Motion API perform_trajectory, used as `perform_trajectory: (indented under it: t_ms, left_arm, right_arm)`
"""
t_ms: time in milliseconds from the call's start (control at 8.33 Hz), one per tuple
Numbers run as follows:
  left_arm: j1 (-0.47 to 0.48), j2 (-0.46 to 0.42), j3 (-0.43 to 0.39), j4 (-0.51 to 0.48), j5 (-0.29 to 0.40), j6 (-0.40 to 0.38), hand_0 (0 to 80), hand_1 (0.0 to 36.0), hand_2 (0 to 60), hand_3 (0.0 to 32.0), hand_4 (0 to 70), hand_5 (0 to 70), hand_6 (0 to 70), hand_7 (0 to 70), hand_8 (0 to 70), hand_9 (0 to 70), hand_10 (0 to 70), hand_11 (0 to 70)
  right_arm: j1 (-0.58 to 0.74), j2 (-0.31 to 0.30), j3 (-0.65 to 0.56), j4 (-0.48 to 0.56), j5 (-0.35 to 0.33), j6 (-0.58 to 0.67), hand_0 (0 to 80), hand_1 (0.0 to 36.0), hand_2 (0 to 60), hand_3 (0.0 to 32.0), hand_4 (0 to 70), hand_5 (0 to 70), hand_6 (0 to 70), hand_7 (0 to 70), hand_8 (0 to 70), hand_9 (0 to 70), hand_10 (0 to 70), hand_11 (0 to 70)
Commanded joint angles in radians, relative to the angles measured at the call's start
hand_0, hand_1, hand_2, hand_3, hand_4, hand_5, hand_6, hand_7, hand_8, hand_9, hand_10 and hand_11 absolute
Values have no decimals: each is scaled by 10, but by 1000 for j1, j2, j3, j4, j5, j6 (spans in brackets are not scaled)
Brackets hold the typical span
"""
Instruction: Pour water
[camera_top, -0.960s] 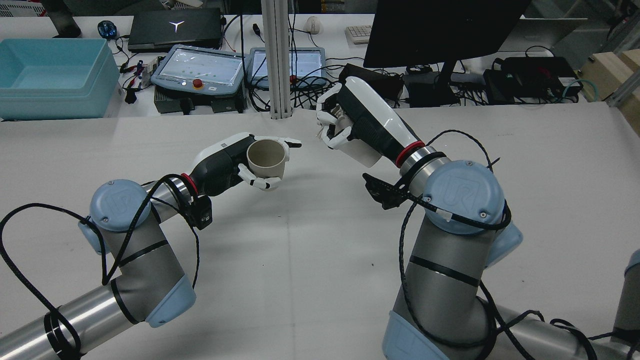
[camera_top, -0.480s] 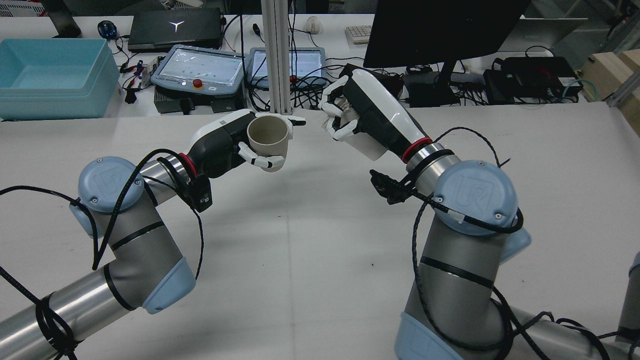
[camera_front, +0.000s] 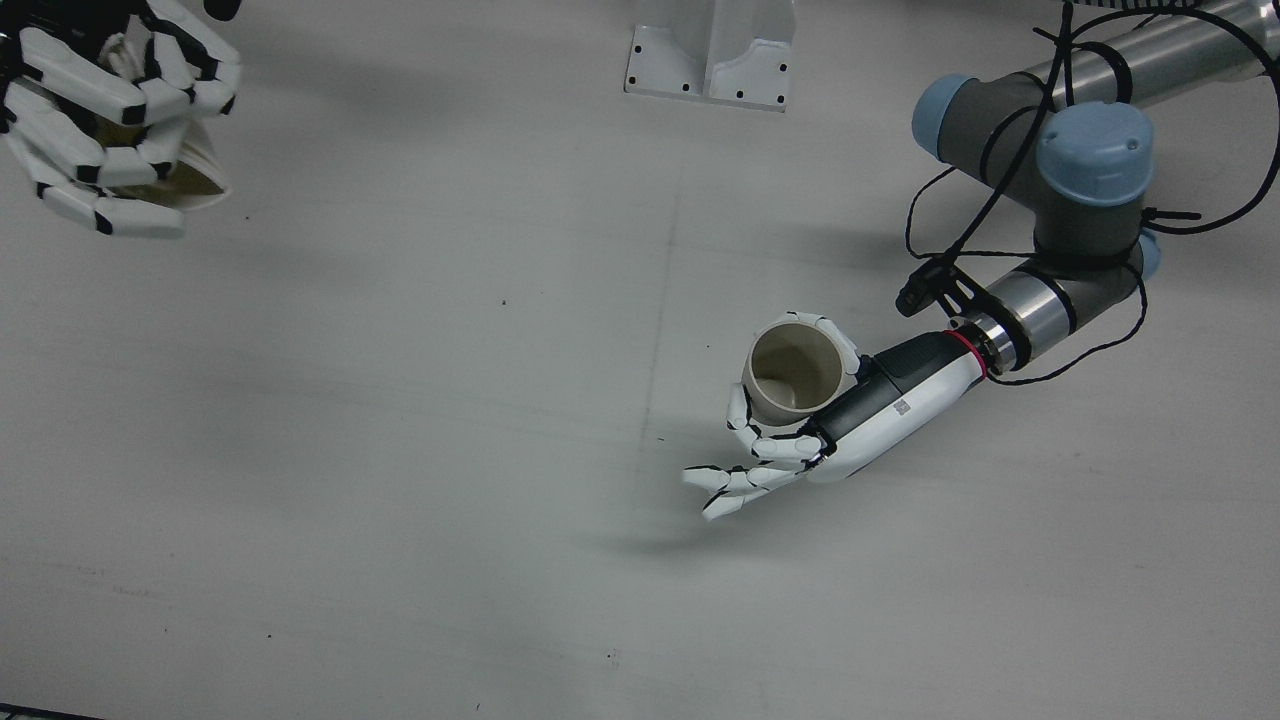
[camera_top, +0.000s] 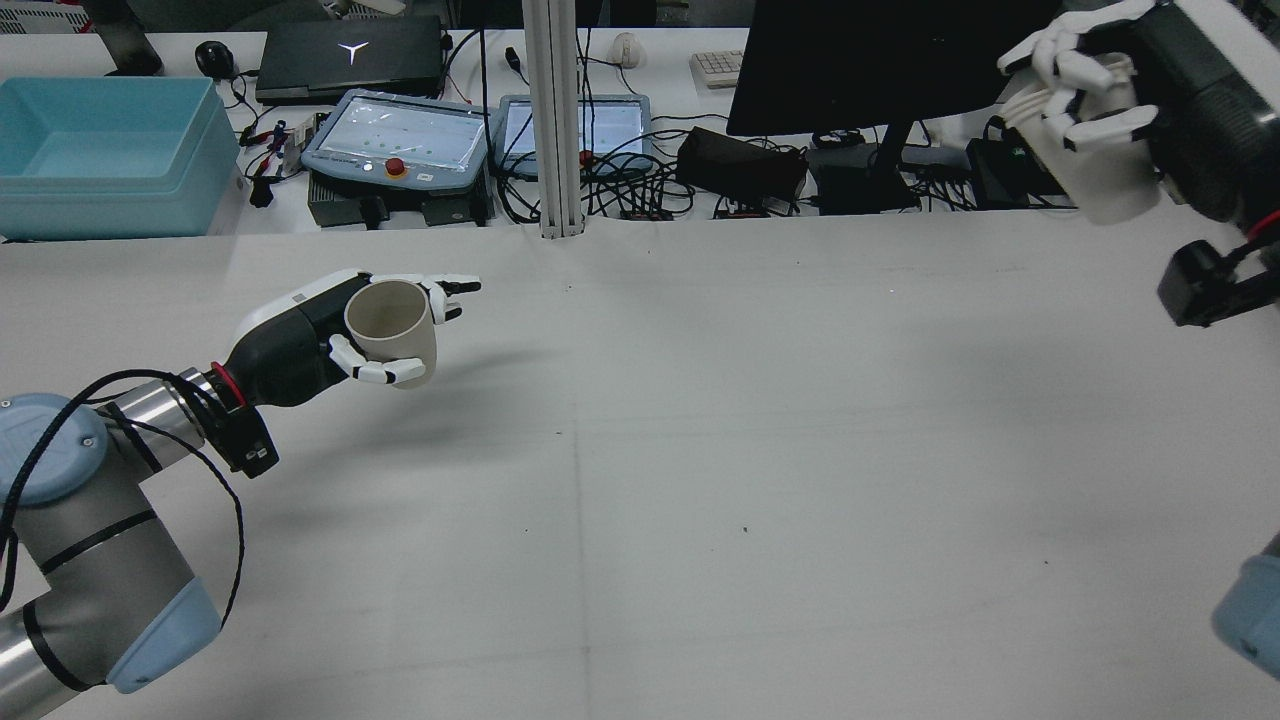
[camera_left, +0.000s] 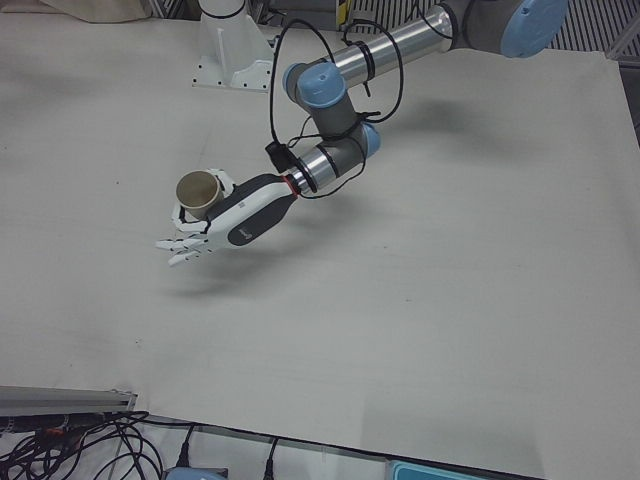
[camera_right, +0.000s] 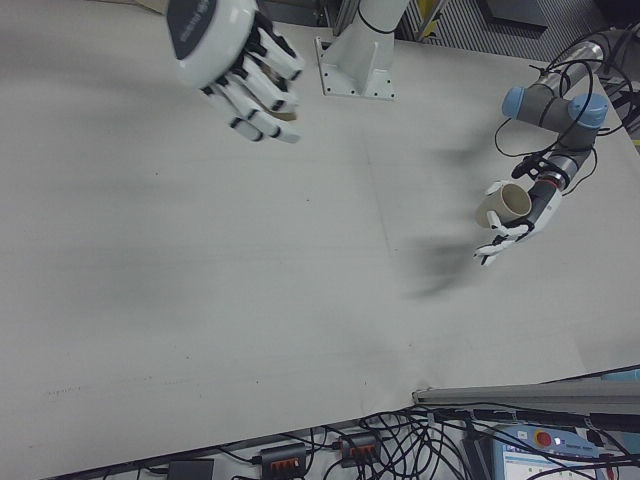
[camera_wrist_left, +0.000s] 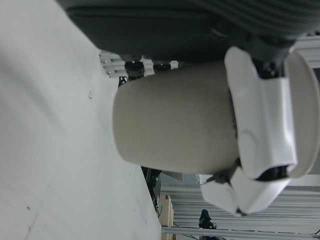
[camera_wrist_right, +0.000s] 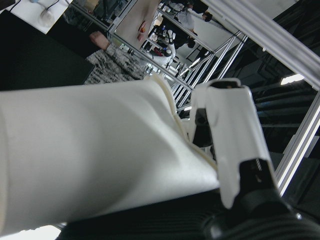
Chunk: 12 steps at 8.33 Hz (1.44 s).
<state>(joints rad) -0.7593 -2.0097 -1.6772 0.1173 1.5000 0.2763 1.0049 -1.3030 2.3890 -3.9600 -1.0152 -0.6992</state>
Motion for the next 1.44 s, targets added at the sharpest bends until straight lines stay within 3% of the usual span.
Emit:
perform_trajectory:
  t_ms: [0,120,240,360,480,600,720,840,960,1080,1200,1320]
  left_arm:
    - [-104,231,-15,-181,0,-49,613,360,600,0,651,700,153,183,63,69,80,138]
    - [-124,303,-9,-252,0,-54,605,360,600,0,653,700,152,181,63,69,80,137]
    - [-136,342,0,-296,0,-57,594,360,600,0,653,700,150,179,62,68,79,135]
    - [-153,395,35,-361,0,-68,590,360,600,0,661,700,152,180,63,69,79,135]
    - [-170,429,98,-442,0,-72,577,360,600,0,665,700,149,179,62,69,79,134]
    - [-196,474,155,-521,0,-77,570,360,600,0,667,700,148,179,61,68,80,134]
    - [-198,479,206,-571,0,-80,569,360,600,0,667,700,147,177,61,68,79,132]
    - [-198,480,244,-614,0,-78,568,360,600,0,671,700,149,179,61,68,79,133]
    - [-199,494,264,-642,-3,-68,559,360,600,0,665,700,146,176,60,66,79,130]
    - [-198,511,299,-672,-7,-48,555,352,600,0,652,700,143,170,57,61,76,124]
    - [-198,512,336,-708,-7,18,532,262,556,0,590,700,133,153,48,42,60,98]
    - [-196,512,374,-749,-9,73,430,104,302,0,387,700,87,109,22,7,8,12]
  right_arm:
    - [434,-209,15,60,-335,87,800,360,600,0,200,665,432,510,280,296,280,437]
    - [478,-337,-48,301,-389,87,661,360,600,0,34,532,408,432,281,285,286,444]
    - [491,-419,-224,620,-426,105,593,353,600,30,0,415,384,343,286,280,379,564]
    - [485,-424,-458,873,-450,139,562,317,581,12,0,410,406,353,303,295,442,648]
    - [463,-412,-704,1086,-450,156,553,291,600,0,105,462,456,423,317,314,459,666]
    - [454,-409,-854,1231,-444,149,548,277,600,0,229,469,467,434,314,306,530,700]
    - [442,-380,-981,1290,-444,147,554,286,600,0,246,462,460,428,310,301,536,700]
    - [414,-368,-1058,1329,-442,150,554,284,600,0,313,470,472,444,314,307,526,700]
    - [406,-369,-1067,1372,-442,152,545,226,391,0,314,314,378,322,236,212,412,594]
    - [406,-369,-1067,1377,-442,158,472,98,136,0,409,166,186,74,45,7,211,310]
    - [405,-369,-1064,1377,-442,177,444,44,10,0,366,137,66,0,3,0,124,180]
    - [405,-369,-1061,1377,-444,188,444,45,1,0,332,93,38,0,0,0,110,161]
